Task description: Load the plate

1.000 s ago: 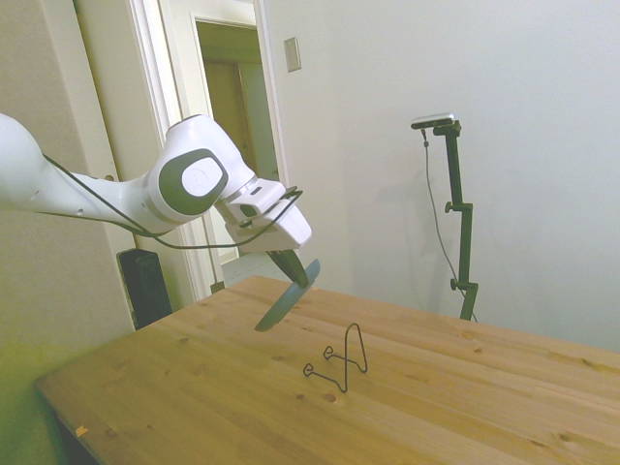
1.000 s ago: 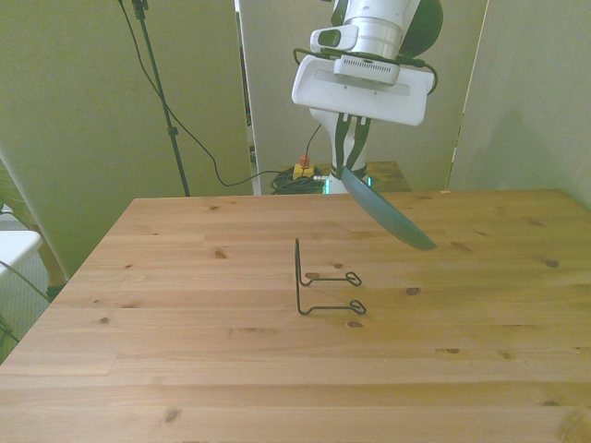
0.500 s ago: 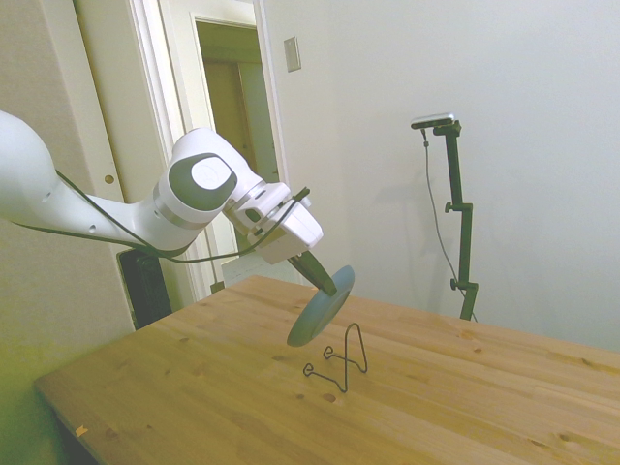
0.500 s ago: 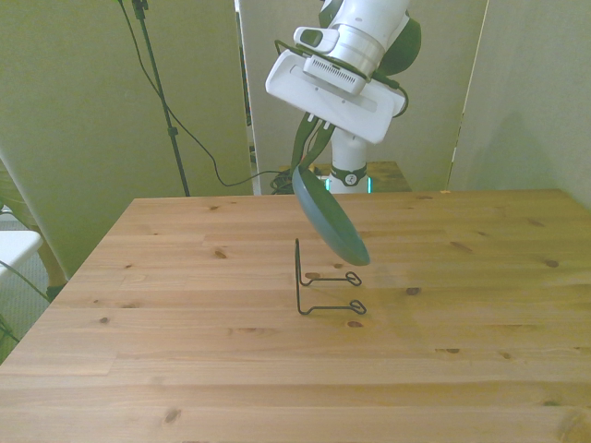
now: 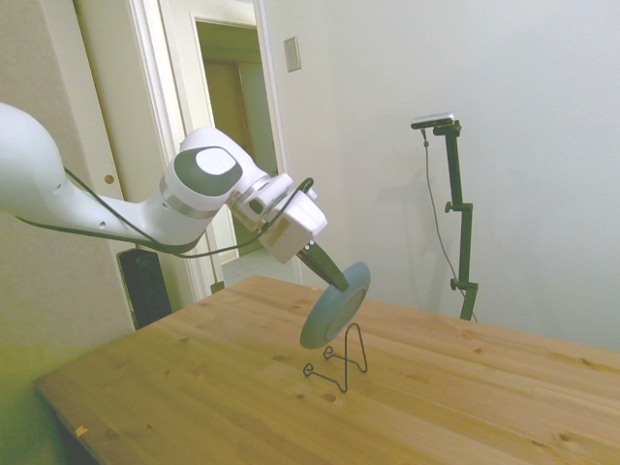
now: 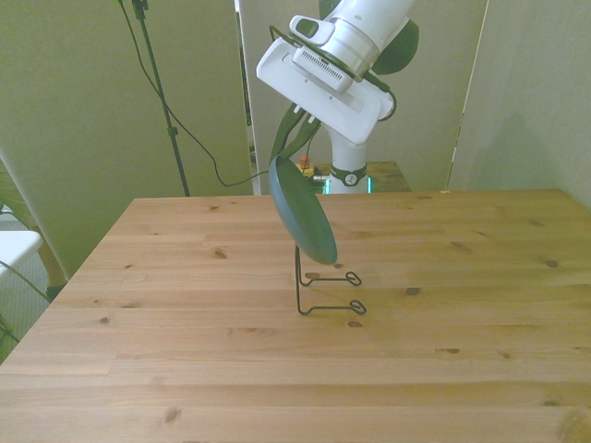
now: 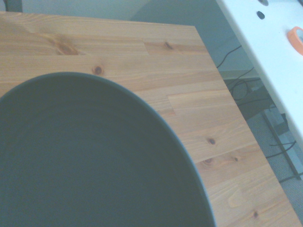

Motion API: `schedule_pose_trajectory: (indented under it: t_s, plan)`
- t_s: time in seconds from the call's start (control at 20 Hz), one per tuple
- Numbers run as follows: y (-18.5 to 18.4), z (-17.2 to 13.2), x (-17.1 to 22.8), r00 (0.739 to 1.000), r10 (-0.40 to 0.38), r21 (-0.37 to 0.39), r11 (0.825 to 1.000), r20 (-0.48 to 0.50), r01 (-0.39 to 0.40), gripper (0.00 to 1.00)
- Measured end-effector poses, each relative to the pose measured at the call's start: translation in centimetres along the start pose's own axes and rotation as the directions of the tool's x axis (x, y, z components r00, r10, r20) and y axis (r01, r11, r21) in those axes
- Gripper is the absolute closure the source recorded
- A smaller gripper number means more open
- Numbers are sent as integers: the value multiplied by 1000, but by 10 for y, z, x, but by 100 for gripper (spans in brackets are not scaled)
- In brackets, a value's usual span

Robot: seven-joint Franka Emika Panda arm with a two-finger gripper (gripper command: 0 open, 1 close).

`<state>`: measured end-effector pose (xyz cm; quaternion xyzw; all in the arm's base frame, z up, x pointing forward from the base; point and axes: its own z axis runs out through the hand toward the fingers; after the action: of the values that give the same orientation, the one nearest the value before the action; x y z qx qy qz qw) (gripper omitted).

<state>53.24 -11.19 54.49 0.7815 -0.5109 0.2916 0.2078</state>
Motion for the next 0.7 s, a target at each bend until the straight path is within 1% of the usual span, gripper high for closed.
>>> schedule_pose_trajectory:
  t_s: [0.3, 0.7]
  plan:
    - [-19, 22, -9, 1000, -16, -37, 999, -10, 15, 100]
    - [-43, 36, -35, 999, -53, -54, 997, 6, 53, 100]
